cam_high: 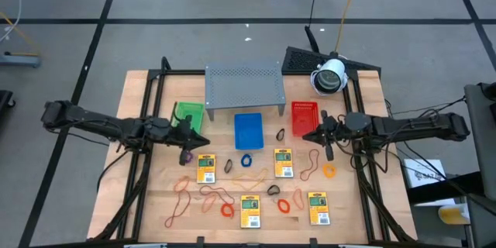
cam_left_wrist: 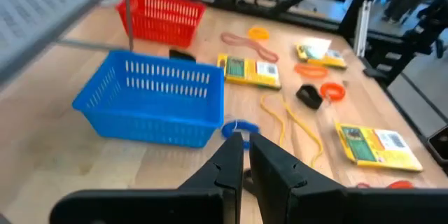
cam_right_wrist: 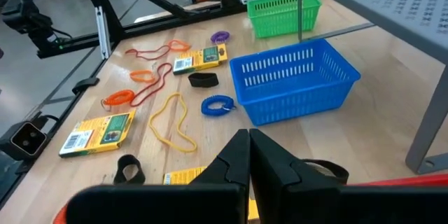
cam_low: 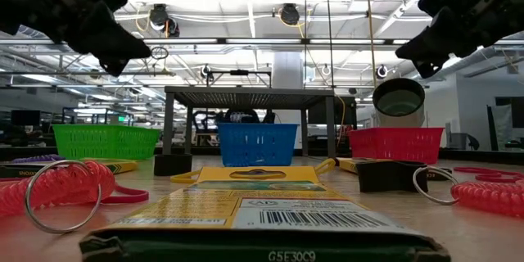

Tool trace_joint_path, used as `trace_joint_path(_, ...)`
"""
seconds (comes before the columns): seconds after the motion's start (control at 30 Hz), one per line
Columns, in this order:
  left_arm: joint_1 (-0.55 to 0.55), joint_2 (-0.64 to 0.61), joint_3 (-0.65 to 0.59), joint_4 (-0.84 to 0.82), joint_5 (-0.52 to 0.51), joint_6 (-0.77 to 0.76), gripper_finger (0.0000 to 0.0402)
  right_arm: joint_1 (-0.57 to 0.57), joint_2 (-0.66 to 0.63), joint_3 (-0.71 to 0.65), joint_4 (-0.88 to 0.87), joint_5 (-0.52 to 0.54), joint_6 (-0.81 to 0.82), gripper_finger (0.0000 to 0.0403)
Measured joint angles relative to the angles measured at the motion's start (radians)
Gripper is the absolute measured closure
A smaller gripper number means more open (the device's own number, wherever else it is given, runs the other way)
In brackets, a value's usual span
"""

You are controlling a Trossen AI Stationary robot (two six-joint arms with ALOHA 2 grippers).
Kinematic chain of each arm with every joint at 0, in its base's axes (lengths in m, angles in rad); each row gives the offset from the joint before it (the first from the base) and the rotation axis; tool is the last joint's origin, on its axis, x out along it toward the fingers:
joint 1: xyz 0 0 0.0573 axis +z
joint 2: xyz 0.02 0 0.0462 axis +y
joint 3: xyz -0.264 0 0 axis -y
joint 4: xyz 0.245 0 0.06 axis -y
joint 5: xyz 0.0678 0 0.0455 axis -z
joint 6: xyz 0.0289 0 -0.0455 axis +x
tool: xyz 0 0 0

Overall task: Pick & Place Office Desk Supplies
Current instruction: Put the crayon pack into the orange bin

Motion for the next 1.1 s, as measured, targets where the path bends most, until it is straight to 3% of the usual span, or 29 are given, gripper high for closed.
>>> trace_joint_path(0.23, 0.0, 0.071, 0.0, 0.052, 0.0, -0.009, 0.0369, 0.0, 0.044, 0.0, 0.002, -0.01, 0.053, 0.0403)
trace_joint_path(0.47, 0.0, 0.075, 0.0, 0.097, -0.007, -0.008, 0.0369, 0.011, 0.177, 0.0, 0.099, -0.176, 0.125, 0.0403)
trace_joint_path(0.67, 0.0, 0.075, 0.001, 0.115, -0.008, -0.007, 0.0369, 0.037, 0.318, 0.0, 0.32, -0.09, 0.059, 0.0394)
trace_joint_path(0.8, 0.0, 0.075, 0.001, 0.114, -0.007, -0.03, 0.0369, 0.038, 0.374, 0.001, 0.402, -0.07, 0.056, 0.036)
trace_joint_path(1.1, 0.0, 0.075, 0.001, 0.114, -0.006, -0.028, 0.0369, 0.033, 0.484, 0.001, 0.41, -0.022, 0.07, 0.024)
